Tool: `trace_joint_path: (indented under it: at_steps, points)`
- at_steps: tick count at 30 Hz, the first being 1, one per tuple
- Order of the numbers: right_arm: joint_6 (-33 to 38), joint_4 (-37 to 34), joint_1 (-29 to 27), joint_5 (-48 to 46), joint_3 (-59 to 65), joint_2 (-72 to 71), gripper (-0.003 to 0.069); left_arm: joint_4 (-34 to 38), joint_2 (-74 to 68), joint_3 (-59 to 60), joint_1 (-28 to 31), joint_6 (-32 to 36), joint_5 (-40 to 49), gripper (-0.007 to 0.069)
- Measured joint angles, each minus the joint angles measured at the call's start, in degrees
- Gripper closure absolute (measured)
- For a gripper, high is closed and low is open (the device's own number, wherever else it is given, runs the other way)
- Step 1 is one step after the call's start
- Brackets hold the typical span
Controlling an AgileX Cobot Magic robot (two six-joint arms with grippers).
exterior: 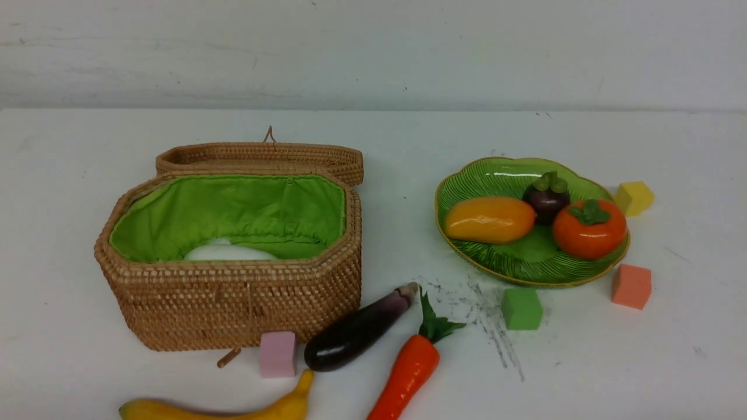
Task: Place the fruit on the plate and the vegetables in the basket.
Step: Use the left arm to grab a banana and put it into the right plate
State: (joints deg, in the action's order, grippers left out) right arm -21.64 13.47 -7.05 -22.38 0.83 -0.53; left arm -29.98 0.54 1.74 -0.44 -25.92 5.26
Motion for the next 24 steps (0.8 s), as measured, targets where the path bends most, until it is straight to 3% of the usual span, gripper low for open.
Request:
trace_joint_path:
  at_steps: [3, 6, 13, 18, 22, 24]
  points:
    - [0.0, 0.0, 0.0, 0.0, 0.0, 0.0, 0.0566, -0.46, 0.0, 0.0, 0.0, -5.77, -11.9, 0.0386]
    - [0.0, 0.0, 0.0, 0.0, 0.0, 0.0, 0.0562, -0.35, 0.0, 0.0, 0.0, -9.15, -17.81, 0.0386]
    - [0.0, 0.0, 0.0, 0.0, 0.0, 0.0, 0.0552, 7.17, -0.25, -8.33, 0.0, -11.53, -19.17, 0.0386]
    - [0.0, 0.0, 0.0, 0.0, 0.0, 0.0, 0.055, 14.57, -10.04, -24.15, 0.0, -11.7, -6.07, 0.0386]
    - [0.0, 0.0, 0.0, 0.0, 0.0, 0.0, 0.055, 14.48, -21.68, -32.02, 0.0, -11.27, 12.12, 0.0386]
    - [0.0, 0.0, 0.0, 0.0, 0.0, 0.0, 0.055, 12.38, -26.83, -33.78, 0.0, -10.43, 16.83, 0.0386]
